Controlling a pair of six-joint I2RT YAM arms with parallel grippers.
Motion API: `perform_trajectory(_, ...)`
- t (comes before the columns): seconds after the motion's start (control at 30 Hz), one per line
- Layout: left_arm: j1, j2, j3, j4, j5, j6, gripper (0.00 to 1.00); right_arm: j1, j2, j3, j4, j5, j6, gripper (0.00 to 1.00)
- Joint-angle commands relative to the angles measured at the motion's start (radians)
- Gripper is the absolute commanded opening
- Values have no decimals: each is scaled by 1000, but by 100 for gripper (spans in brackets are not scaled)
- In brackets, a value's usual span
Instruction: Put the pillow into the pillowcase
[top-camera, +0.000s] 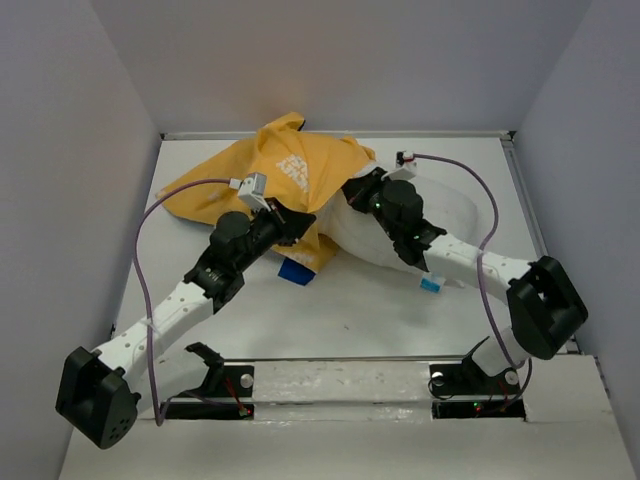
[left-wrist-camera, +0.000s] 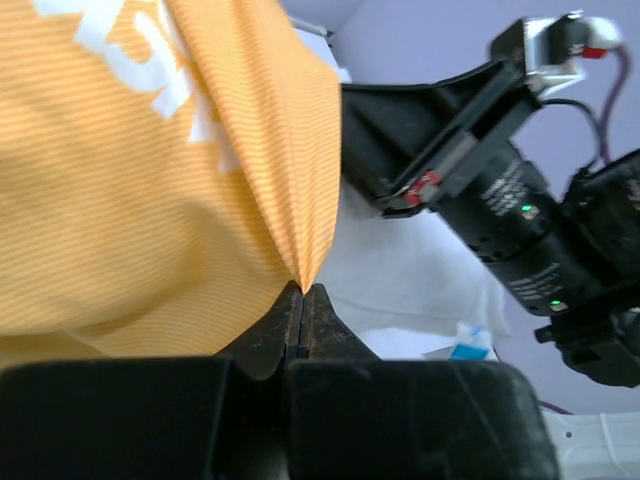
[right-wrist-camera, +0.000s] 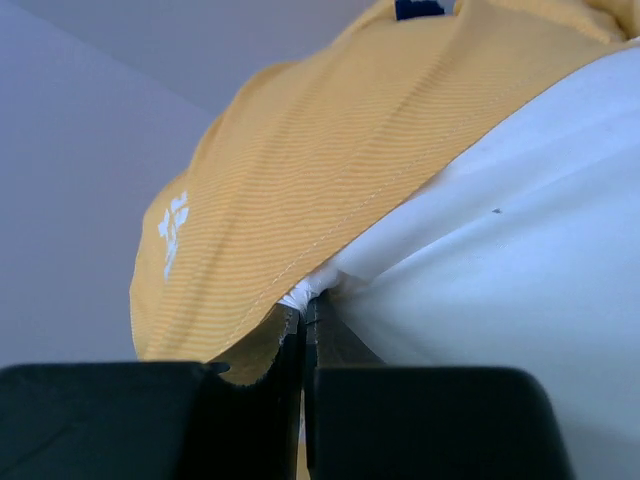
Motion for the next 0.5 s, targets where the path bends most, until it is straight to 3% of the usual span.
perform_trajectory(0.0,-15,93,119,31,141,6,0,-29,-109,32,274,134,-68,0)
perform_trajectory(0.13,-153,242,498,-6,165,70,0,24,107,168,190,116,-110,0)
perform_trajectory(0.2,-222,253,561,3,179,73,0,36,273,199,142,86,-73,0)
perform_trajectory(0.3,-233,219,481,107,209,9,0,36,385,222,105,63,-21,0)
perform_trajectory(0.33,-230,178,386,114,185,10,0,36,380,221,98,77,-30,0)
perform_trajectory(0.4,-174,106,228,143,131,-29,0,8,268,155,128,111,-48,0)
perform_trajectory(0.47,-128,89,165,218,189,-107,0,-40,159,100,182,122,-73,0)
